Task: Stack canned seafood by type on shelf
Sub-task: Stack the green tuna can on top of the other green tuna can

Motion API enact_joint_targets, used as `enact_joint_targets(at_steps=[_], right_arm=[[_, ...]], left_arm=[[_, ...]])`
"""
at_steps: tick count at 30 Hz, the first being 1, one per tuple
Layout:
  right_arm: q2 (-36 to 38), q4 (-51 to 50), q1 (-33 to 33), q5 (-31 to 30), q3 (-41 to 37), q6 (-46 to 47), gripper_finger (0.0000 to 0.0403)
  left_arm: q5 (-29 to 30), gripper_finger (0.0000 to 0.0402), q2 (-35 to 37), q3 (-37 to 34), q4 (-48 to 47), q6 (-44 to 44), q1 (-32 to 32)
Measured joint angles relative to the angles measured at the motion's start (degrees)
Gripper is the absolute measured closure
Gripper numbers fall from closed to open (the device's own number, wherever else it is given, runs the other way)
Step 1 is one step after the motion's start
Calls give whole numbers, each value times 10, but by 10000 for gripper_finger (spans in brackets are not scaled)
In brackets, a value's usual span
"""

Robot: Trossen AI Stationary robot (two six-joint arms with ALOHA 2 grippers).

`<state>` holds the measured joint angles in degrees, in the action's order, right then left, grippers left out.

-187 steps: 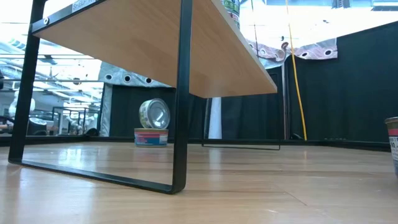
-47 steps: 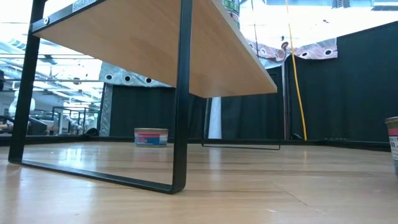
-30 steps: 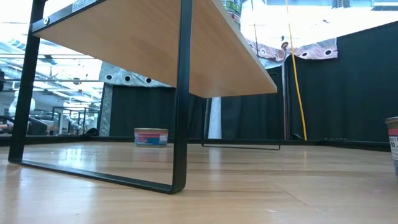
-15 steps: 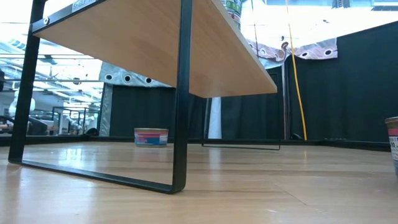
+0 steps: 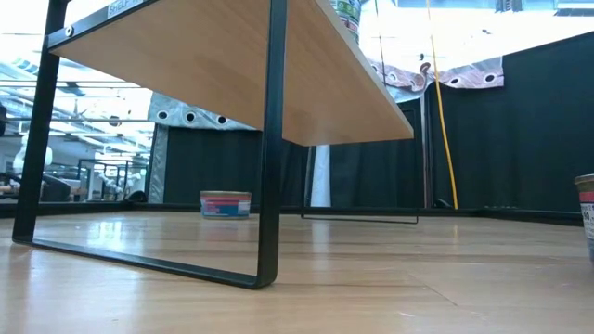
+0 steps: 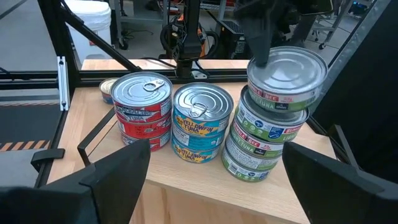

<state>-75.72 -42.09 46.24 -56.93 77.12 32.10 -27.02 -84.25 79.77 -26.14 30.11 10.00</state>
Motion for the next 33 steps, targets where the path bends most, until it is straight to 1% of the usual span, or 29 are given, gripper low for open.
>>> enact_joint_targets(at_steps=[6, 9, 17, 23, 33], right_arm=[[0, 0, 0, 0, 0, 0, 46], [0, 0, 0, 0, 0, 0, 46], [0, 0, 0, 0, 0, 2, 46], [0, 0, 0, 0, 0, 2, 46], [0, 0, 0, 0, 0, 2, 46]], left_arm=[[14, 152, 1, 1, -7, -23, -12], [34, 152, 1, 15, -22, -35, -17], [62, 152, 1, 52, -46, -51, -19], [67, 152, 1, 53, -52, -50, -19], [100, 152, 1, 54, -52, -65, -19]])
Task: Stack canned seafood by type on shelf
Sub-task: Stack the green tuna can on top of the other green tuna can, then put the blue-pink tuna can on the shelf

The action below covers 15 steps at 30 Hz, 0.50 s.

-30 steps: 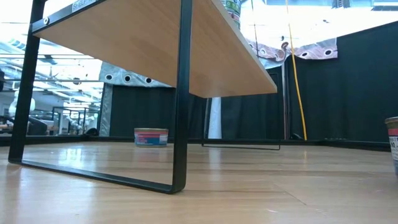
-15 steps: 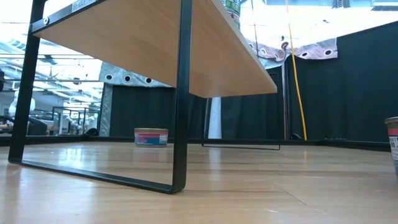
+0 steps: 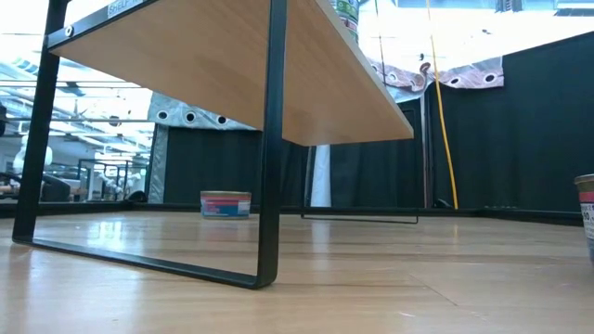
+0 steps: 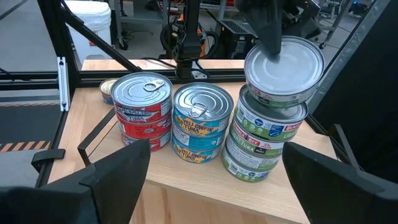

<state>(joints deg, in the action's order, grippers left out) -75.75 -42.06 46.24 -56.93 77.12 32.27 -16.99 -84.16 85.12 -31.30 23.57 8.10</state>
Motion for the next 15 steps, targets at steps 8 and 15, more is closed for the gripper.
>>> enact_joint_targets(at_steps=[8, 15], right_arm=[[0, 0, 0, 0, 0, 0, 46], [0, 0, -2, -2, 0, -2, 46]], left_arm=[[12, 152, 0, 0, 35, -6, 0], [43, 152, 0, 0, 40, -29, 1]])
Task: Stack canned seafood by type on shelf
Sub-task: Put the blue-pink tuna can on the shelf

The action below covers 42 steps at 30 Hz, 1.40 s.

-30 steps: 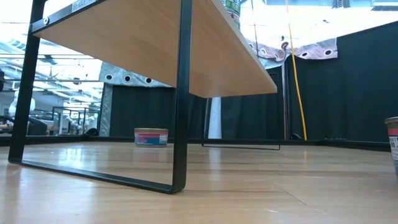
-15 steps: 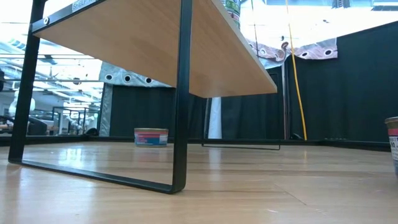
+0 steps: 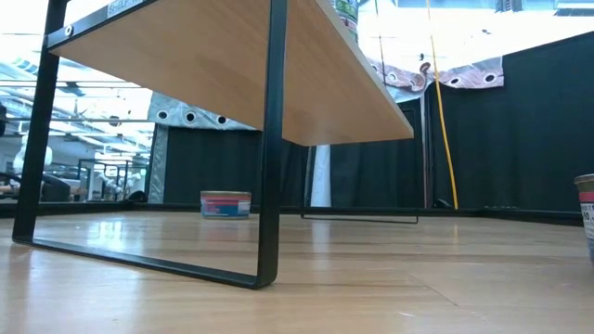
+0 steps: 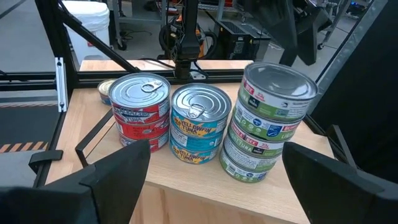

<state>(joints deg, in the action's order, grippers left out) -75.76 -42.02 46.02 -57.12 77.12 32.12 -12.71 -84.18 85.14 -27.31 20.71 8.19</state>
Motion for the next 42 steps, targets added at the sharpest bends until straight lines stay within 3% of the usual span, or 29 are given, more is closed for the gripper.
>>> enact_joint_targets(at_steps=[9, 14, 19, 23, 27, 31, 35, 42], right_arm=[[0, 0, -3, 0, 0, 1, 46], [0, -22, -2, 1, 0, 24, 46], [-4, -128, 2, 34, 0, 162, 46], [-22, -221, 17, 102, 0, 299, 50], [-44, -283, 39, 191, 0, 435, 73], [-79, -342, 52, 286, 0, 506, 112], [-129, -393, 52, 366, 0, 525, 176], [-165, -376, 33, 449, -74, 495, 370]], left_arm=[[22, 152, 0, 4, 22, -42, 0], [28, 153, 26, 10, -23, -106, -18], [125, 177, 88, 2, -134, -137, -57], [202, 214, 169, -49, -137, -125, -109], [263, 248, 238, -147, -104, -101, -168], [304, 275, 283, -251, -15, -91, -220], [310, 289, 292, -314, 61, -91, -247], [318, 293, 288, -324, 73, -75, -282]])
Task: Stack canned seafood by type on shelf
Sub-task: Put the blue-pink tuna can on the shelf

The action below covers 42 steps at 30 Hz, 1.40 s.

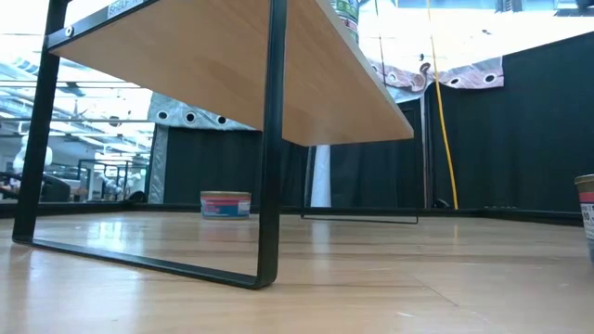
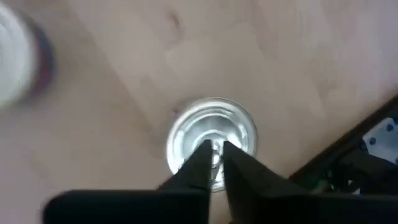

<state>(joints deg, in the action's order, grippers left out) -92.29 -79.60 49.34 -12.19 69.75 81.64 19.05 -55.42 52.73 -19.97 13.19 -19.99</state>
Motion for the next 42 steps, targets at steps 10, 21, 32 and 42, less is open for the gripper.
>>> enact_joint_targets(at_steps=[10, 21, 32, 42], right_arm=[[133, 176, -42, -2, -169, -43, 402], [170, 284, -80, 20, -279, -43, 403], [173, 287, -115, 49, -277, -88, 403], [173, 286, -129, 49, -274, -97, 402]], left_arm=[[50, 293, 0, 0, 0, 16, -62], [112, 293, -4, 0, -40, 15, -83], [131, 293, -4, 0, -46, 0, -83], [168, 293, -4, 0, -44, -37, -82]])
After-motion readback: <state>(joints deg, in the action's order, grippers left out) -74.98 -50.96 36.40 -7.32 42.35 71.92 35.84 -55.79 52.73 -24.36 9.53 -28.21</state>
